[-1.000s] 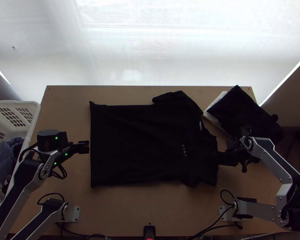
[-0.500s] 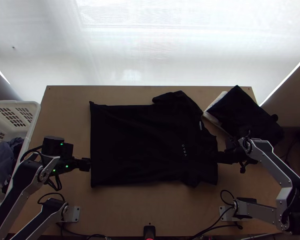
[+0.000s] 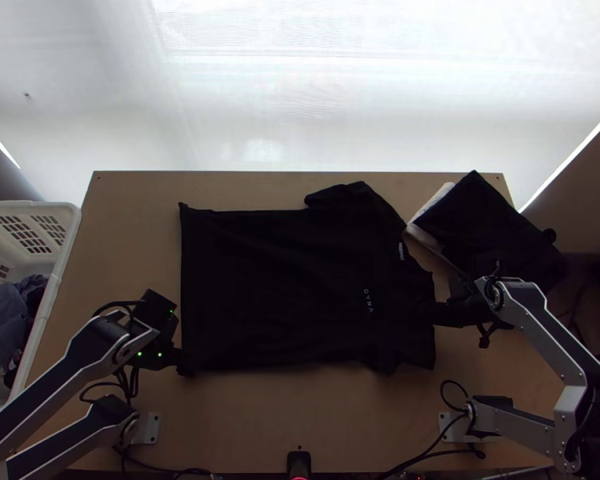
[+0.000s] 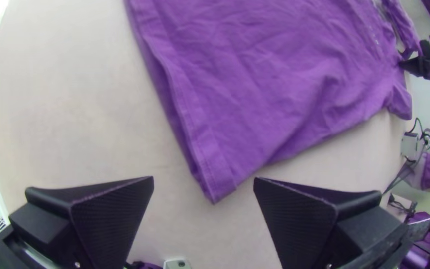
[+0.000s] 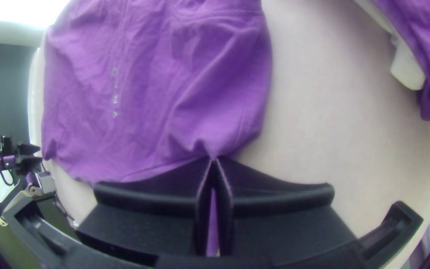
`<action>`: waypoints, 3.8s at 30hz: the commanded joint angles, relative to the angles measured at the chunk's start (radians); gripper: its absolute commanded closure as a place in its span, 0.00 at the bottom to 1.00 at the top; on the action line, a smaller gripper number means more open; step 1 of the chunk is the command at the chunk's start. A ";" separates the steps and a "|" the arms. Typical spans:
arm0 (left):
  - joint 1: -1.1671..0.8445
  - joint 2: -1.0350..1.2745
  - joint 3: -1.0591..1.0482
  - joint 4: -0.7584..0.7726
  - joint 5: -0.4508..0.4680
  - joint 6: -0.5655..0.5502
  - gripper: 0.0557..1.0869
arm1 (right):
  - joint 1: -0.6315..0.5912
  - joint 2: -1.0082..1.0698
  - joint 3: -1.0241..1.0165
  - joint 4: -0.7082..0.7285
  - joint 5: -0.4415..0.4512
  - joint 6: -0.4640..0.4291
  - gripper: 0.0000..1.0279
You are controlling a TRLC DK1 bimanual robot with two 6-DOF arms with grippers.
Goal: Fold the t-shirt
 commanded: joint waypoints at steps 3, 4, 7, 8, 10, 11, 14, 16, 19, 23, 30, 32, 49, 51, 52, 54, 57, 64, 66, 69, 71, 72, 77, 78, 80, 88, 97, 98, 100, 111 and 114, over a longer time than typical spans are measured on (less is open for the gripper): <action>-0.147 0.054 -0.032 0.022 -0.008 -0.067 0.20 | 0.002 -0.022 -0.008 -0.001 0.001 0.002 0.97; -0.147 0.055 -0.032 0.026 -0.007 -0.067 0.20 | 0.002 -0.022 -0.009 -0.001 0.001 0.000 0.97; -0.148 0.057 -0.045 0.054 -0.007 -0.060 0.20 | 0.000 -0.027 -0.009 -0.001 0.001 0.000 0.97; -0.148 0.055 -0.055 0.073 -0.007 -0.061 0.20 | 0.000 -0.027 -0.011 -0.001 0.001 0.000 0.97; -0.150 0.058 -0.068 0.097 -0.005 -0.057 0.20 | 0.000 -0.027 -0.011 -0.001 0.001 -0.001 0.97; -0.151 0.058 -0.070 0.109 -0.005 -0.060 0.20 | 0.000 -0.027 -0.011 -0.001 0.001 -0.001 0.97; -0.159 0.066 -0.081 0.138 0.001 -0.066 0.20 | 0.002 -0.029 -0.011 -0.001 0.001 -0.001 0.97; -0.167 0.067 -0.093 0.169 0.005 -0.072 0.42 | 0.000 -0.027 -0.012 -0.001 0.001 -0.001 0.97; -0.161 0.058 -0.111 0.234 -0.036 -0.092 0.97 | -0.003 -0.033 -0.014 -0.001 0.001 -0.001 0.97; -0.139 0.055 -0.110 0.254 -0.048 -0.073 0.96 | -0.016 -0.039 -0.009 -0.001 0.001 -0.009 0.97; 0.215 -0.015 0.126 0.275 -0.038 0.040 0.96 | 0.003 -0.253 0.146 -0.029 -0.001 -0.007 0.97; 0.318 -0.014 0.200 0.329 -0.016 0.065 0.96 | 0.020 -0.288 0.222 -0.027 -0.002 -0.007 0.97; 0.455 0.198 0.565 0.689 0.021 -0.164 0.96 | 0.135 -0.082 0.618 0.384 0.032 0.066 0.97; 0.456 0.172 0.620 0.689 0.018 -0.175 0.96 | 0.137 -0.108 0.675 0.384 0.032 0.077 0.97; 0.458 0.160 0.648 0.689 0.013 -0.184 0.96 | 0.135 -0.122 0.703 0.379 0.032 0.083 0.97; 0.467 0.140 0.720 0.686 -0.013 -0.199 0.96 | 0.125 -0.161 0.758 0.378 0.036 0.102 0.97; 0.474 0.101 0.809 0.675 -0.047 -0.222 0.96 | 0.112 -0.217 0.848 0.353 0.056 0.115 0.97; 0.464 -0.061 0.930 0.616 -0.081 -0.231 0.96 | 0.114 -0.391 1.026 0.230 0.084 0.161 0.97; 0.461 -0.109 0.950 0.573 -0.081 -0.239 0.96 | 0.114 -0.432 1.048 0.180 0.085 0.169 0.97; 0.467 -0.173 0.965 0.513 -0.079 -0.238 0.96 | 0.112 -0.483 1.071 0.092 0.085 0.166 0.97; 0.467 -0.213 0.962 0.470 -0.074 -0.230 0.96 | 0.112 -0.506 1.091 0.037 0.084 0.163 0.97; 0.468 -0.233 0.958 0.456 -0.074 -0.227 0.96 | 0.112 -0.515 1.101 0.017 0.084 0.163 0.97; 0.461 -0.296 0.964 0.350 -0.071 -0.208 0.96 | 0.102 -0.515 1.207 -0.116 0.084 0.161 0.97; 0.461 -0.305 0.956 0.329 -0.073 -0.207 0.96 | 0.102 -0.515 1.212 -0.136 0.084 0.161 0.97; 0.461 -0.322 0.932 0.292 -0.071 -0.207 0.96 | 0.100 -0.513 1.212 -0.191 0.082 0.161 0.97; 0.461 -0.459 0.356 0.292 -0.044 -0.201 0.96 | 0.142 -0.572 0.692 -0.084 0.079 0.164 0.97; 0.427 -0.210 -0.061 0.772 -0.033 -0.122 0.96 | 0.183 -0.372 0.141 0.407 0.079 0.103 0.97; 0.421 -0.163 -0.059 0.803 -0.031 -0.122 0.96 | 0.183 -0.320 0.132 0.439 0.079 0.097 0.97; 0.390 -0.078 -0.062 0.879 -0.045 -0.121 0.96 | 0.183 -0.233 0.117 0.513 0.079 0.091 0.97; 0.393 0.299 0.001 1.134 -0.051 -0.101 0.96 | 0.218 0.045 0.107 0.723 0.078 0.085 0.97; 0.409 0.403 0.073 1.139 -0.051 -0.101 0.96 | 0.209 0.120 0.157 0.724 0.079 0.080 0.97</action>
